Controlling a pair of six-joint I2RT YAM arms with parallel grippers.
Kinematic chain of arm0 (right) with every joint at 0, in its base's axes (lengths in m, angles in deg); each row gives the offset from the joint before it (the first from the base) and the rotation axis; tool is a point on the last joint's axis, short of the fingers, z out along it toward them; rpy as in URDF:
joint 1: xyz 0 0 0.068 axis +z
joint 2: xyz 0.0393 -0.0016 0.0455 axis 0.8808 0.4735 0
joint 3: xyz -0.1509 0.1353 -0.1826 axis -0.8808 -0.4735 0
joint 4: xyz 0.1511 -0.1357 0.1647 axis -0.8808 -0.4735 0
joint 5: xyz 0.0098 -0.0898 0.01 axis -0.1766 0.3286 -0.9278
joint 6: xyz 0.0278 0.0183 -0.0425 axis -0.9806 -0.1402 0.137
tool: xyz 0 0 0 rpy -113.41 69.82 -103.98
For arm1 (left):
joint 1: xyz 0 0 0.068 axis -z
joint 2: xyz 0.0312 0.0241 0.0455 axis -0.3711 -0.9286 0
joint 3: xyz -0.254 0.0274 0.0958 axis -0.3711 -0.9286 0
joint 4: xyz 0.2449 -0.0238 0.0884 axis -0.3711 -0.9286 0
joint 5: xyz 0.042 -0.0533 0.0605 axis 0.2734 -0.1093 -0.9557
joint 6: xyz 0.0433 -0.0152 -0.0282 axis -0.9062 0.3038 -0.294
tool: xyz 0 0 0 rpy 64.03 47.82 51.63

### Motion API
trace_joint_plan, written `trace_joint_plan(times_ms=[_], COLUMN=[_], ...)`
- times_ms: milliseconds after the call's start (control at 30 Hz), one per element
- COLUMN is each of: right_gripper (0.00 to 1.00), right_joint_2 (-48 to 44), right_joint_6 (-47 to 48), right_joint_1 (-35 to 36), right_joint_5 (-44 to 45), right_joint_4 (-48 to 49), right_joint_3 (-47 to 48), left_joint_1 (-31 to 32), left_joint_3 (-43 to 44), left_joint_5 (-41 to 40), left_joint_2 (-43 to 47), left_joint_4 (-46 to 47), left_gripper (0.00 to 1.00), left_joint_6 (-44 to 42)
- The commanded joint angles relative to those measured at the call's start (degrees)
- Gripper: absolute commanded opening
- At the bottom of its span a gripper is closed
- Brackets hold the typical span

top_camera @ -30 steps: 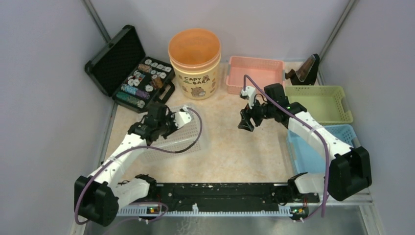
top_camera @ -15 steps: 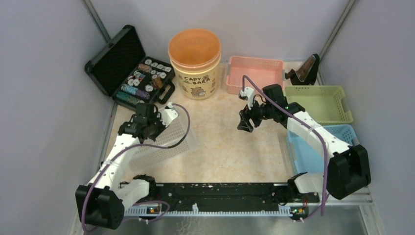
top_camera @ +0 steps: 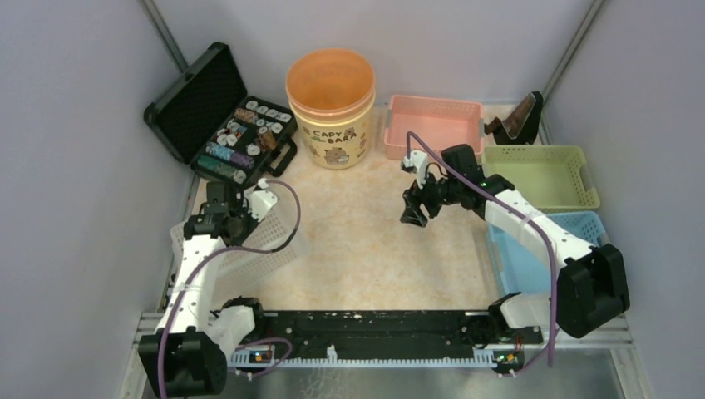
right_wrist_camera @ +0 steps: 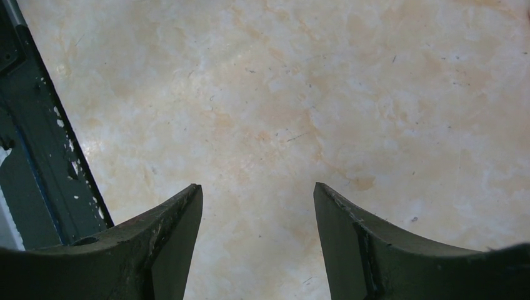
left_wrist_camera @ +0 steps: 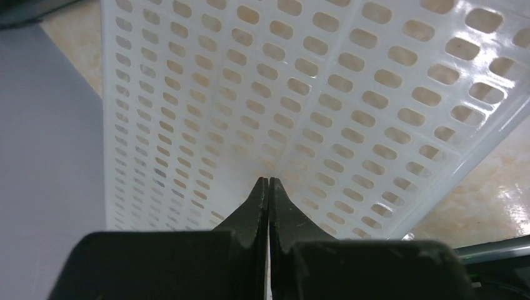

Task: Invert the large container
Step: Move the container to the corner of the board.

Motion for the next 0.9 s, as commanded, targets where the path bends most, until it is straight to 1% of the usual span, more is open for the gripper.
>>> trace_joint_plan(times_ms=[0, 133, 233, 333, 400, 433, 500, 667, 767, 833, 867], right_gripper=[0.66, 0.66, 0.66, 0.66, 0.66, 0.66, 0.66, 0.67, 0.67, 0.67, 0.67], right_joint_2=[0.61, 0.89, 1.42, 1.87, 1.90, 1.92, 2.05, 2.97, 3.72, 4.11, 4.23], right_joint_6=[-0.42, -0.42, -0.17, 0.32, 0.47, 0.52, 0.56, 0.56, 0.78, 0.98, 1.01], right_joint_1=[1.09, 1.56, 2.69, 4.06, 4.46, 4.52, 4.54, 4.86, 5.66, 6.22, 6.45], right_joint_5=[0.12, 0.27, 0.63, 2.01, 2.31, 2.39, 2.53, 2.11, 1.20, 0.72, 0.48], right_joint_4=[1.64, 1.82, 1.77, 1.64, 1.63, 1.64, 1.64, 1.49, 1.30, 1.17, 1.05], right_joint_3=[0.07, 0.05, 0.07, 0.14, 0.16, 0.15, 0.11, 0.31, 0.57, 0.67, 0.66], left_joint_1=[-5.21, -11.46, -14.96, -15.35, -15.34, -15.30, -15.28, -15.26, -15.24, -15.31, -15.25], left_joint_3=[0.82, 2.15, 4.50, 6.38, 6.85, 6.39, 5.30, 2.49, 1.87, 2.81, 4.06], left_joint_5=[-1.77, -0.84, 5.10, 14.33, 19.17, 20.23, 22.02, 28.58, 33.89, 35.89, 36.15], left_joint_2=[-1.57, -3.26, -5.14, -4.84, -3.50, -2.80, -1.16, 1.06, 1.83, 1.97, 1.99], left_joint_4=[-4.97, -4.29, -5.95, -9.16, -10.74, -10.53, -10.15, -11.68, -12.53, -12.00, -11.50], left_gripper=[0.00, 0.00, 0.00, 0.06, 0.13, 0.17, 0.20, 0.22, 0.23, 0.27, 0.33], left_joint_6=[-1.31, -2.73, -3.94, -6.73, -9.79, -10.91, -13.25, -22.23, -26.71, -27.16, -26.29])
